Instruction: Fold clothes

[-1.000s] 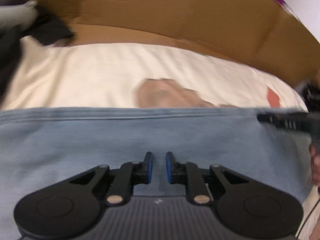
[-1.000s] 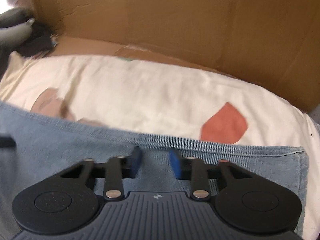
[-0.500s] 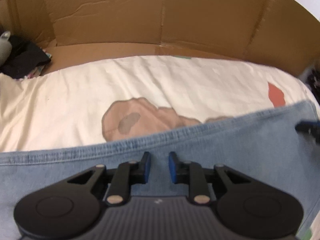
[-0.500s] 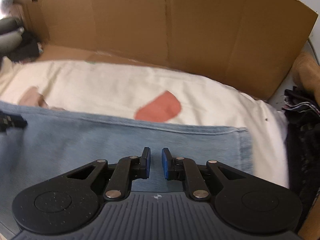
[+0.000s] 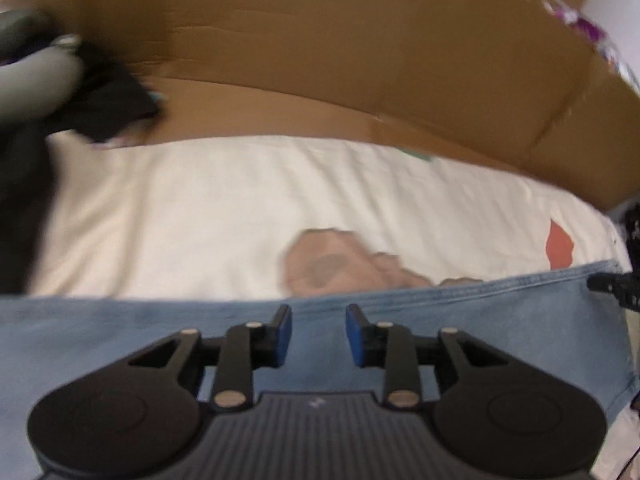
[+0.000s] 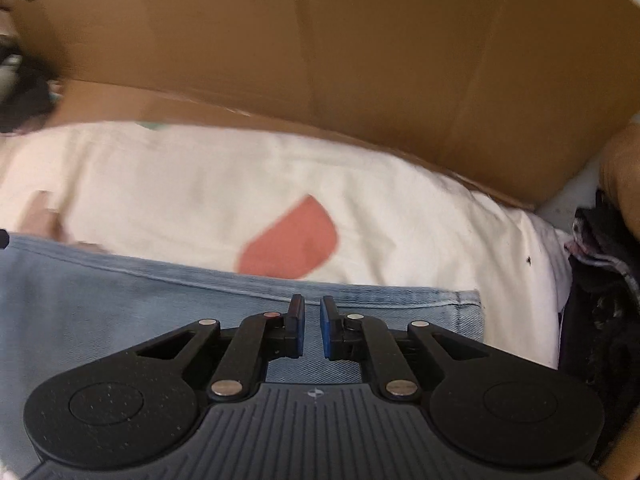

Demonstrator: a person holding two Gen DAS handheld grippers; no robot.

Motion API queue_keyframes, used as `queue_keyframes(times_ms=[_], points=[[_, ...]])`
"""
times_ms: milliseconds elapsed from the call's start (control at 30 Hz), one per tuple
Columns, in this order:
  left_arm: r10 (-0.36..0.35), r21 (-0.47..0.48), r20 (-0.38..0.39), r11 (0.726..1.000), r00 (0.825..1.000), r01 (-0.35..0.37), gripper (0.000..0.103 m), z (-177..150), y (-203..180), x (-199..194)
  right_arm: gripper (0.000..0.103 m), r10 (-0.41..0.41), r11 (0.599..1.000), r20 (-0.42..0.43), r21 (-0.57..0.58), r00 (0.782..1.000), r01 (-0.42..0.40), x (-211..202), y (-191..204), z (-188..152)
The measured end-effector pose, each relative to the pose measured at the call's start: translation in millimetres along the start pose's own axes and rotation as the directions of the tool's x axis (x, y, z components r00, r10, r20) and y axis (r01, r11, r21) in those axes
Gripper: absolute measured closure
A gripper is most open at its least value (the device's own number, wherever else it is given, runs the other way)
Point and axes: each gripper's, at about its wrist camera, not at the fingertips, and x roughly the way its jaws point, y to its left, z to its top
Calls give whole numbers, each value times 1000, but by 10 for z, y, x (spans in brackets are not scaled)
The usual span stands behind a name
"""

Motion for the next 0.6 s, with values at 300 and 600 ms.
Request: queue_keyframes(times_ms=[300,600], points=[[93,-98,32,991,995,-89,61,-493,1174,-1191,88,14,997,31,-71,999,-12,-792,12,211],[198,-281,56,944,979,-175,61,-1191,2276,-2088,70,99,995,154,-1,983,-100,-1772,144,331]])
